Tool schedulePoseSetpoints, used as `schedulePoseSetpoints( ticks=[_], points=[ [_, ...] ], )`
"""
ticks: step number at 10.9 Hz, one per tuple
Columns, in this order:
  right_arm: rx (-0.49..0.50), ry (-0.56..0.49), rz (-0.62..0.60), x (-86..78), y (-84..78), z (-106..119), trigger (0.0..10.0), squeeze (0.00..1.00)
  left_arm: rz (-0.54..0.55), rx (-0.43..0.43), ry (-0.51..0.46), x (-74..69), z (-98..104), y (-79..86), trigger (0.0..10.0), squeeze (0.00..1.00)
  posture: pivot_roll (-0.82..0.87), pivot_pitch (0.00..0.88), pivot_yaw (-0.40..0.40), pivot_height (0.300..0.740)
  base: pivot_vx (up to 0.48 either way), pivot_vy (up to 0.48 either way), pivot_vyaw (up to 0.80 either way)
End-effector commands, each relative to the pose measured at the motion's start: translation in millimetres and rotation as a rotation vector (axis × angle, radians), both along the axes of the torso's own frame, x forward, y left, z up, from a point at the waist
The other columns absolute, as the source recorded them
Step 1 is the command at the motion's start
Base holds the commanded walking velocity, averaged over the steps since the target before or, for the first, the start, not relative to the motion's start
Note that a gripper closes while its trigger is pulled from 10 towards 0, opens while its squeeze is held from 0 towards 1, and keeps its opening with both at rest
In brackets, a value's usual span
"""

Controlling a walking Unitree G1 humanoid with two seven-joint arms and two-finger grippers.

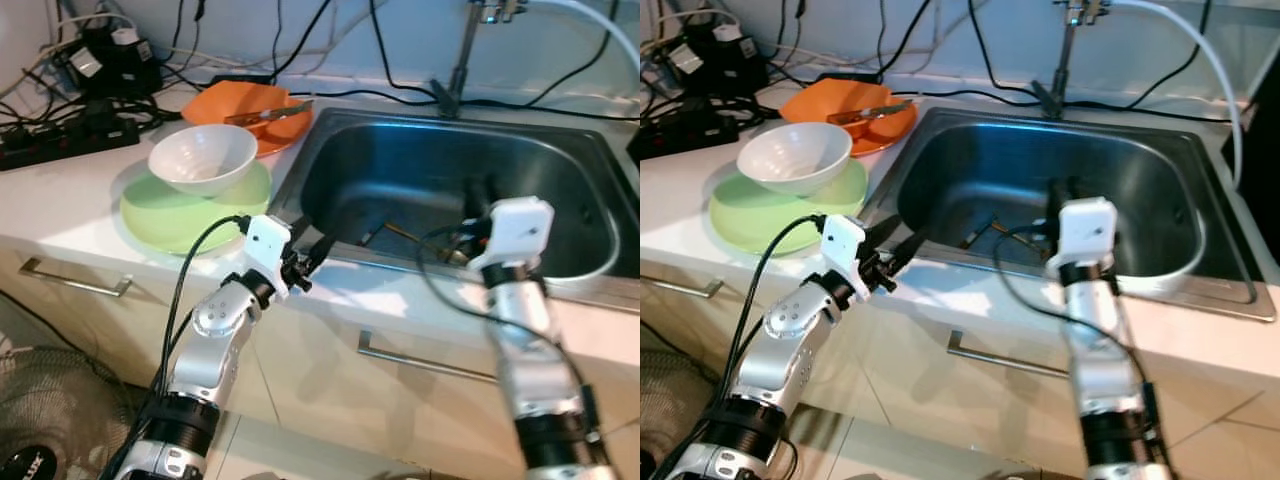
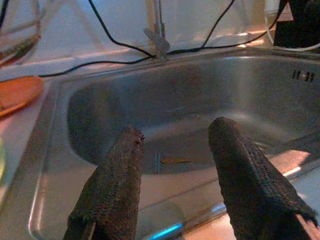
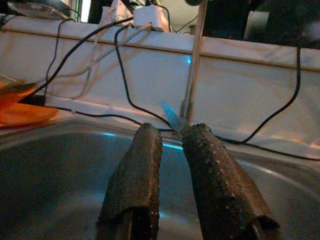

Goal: Kitchen organization

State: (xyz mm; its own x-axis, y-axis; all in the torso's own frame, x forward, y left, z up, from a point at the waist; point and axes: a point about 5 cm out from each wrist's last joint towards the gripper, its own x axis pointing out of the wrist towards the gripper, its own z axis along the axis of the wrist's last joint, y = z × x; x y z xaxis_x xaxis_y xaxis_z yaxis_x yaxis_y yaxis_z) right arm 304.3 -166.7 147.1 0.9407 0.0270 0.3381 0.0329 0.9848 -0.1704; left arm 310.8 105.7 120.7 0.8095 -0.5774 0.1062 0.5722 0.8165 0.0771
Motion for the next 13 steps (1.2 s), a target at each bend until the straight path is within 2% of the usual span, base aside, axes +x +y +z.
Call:
schedulePoseSetpoints(
  ticks=[1,2,3,5,7,8,9,10,11,12,13],
  points=[
    [0.040,0.017,0.005,0.0,5.9,-7,10.0,0.00,0.076,0.017,0.013,-0.1,-9,9.2,10.0,0.00,-0.03,0.000,0.051,0.740,0.000,0.000,0.00],
    [0.051,0.027,0.005,0.2,8.5,-10,10.0,0.00,0.102,0.012,-0.004,0.7,-7,11.8,10.0,0.00,-0.03,0.000,0.050,0.740,0.000,0.000,0.00],
    [0.085,0.063,0.018,1.1,19.7,-20,10.0,0.00,0.167,0.036,-0.067,1.8,-2,18.5,10.0,0.00,-0.02,0.000,0.050,0.740,0.000,0.000,0.00],
    [0.123,0.093,0.032,0.4,31.7,-29,10.0,0.00,0.213,0.050,-0.120,4.6,7,24.7,10.0,0.00,-0.01,0.000,0.054,0.740,0.000,0.000,0.00],
    [0.127,0.099,0.036,2.0,35.5,-32,10.0,0.00,0.245,0.122,-0.224,16.7,39,28.2,10.0,0.00,-0.01,0.000,0.056,0.740,0.000,0.000,0.00],
    [0.130,0.101,0.031,4.3,35.2,-32,10.0,0.00,0.284,0.135,-0.270,31.9,72,37.1,10.0,0.00,0.01,0.000,0.060,0.740,0.000,0.000,0.00],
    [0.132,0.102,0.031,5.0,36.3,-33,10.0,0.00,0.324,0.126,-0.289,40.0,89,45.9,10.0,0.00,0.01,0.000,0.065,0.740,0.000,0.000,0.00],
    [0.135,0.102,0.031,6.0,37.9,-33,10.0,0.00,0.404,0.109,-0.292,49.5,105,59.3,10.0,0.00,0.01,0.000,0.070,0.740,0.000,0.000,0.00],
    [0.137,0.107,0.032,6.6,40.0,-33,10.0,0.00,0.538,0.093,-0.251,62.4,120,83.4,10.0,0.00,0.02,0.000,0.074,0.740,0.000,0.000,0.00],
    [0.137,0.112,0.031,6.4,39.9,-35,10.0,0.00,0.656,0.076,-0.153,72.8,125,109.5,10.0,0.00,0.02,0.000,0.074,0.740,0.000,0.000,0.00],
    [0.138,0.113,0.027,6.8,39.7,-35,10.0,0.00,0.705,0.073,-0.075,77.0,123,122.6,10.0,0.00,0.02,0.000,0.081,0.740,0.000,0.000,0.00]
  ],
)
